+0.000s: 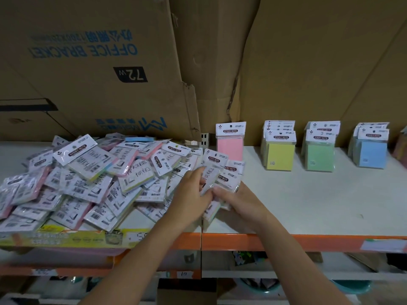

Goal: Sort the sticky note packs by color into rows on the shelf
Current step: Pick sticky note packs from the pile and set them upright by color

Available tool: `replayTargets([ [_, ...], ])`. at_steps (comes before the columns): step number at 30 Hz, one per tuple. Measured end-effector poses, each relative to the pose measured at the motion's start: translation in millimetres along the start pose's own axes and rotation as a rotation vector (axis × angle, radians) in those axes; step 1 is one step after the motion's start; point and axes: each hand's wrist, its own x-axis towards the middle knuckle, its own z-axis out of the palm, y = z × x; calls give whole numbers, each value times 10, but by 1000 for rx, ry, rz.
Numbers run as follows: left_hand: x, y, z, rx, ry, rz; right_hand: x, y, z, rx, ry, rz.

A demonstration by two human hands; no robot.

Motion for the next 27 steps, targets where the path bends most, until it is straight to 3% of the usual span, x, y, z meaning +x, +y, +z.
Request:
replayTargets([
  [4, 184, -86, -97, 220, -71, 31, -37, -39, -47, -184, 12, 27],
  [9, 214, -69, -194, -33, -298, -168, -69, -78, -78, -269, 28, 35],
  [12, 107, -42, -132, -132, -218, -280, -74, -72, -86, -256, 147, 33],
  [17, -171, 84, 144, 43, -62, -132, -61, -69, -132, -378, 360, -7],
  [22, -184, 180, 301, -117, -144, -141, -181, -87, -181, -237, 172, -33],
  [27, -295, 229, 263, -525, -213, -207, -303, -31, -237, -206, 114, -79],
])
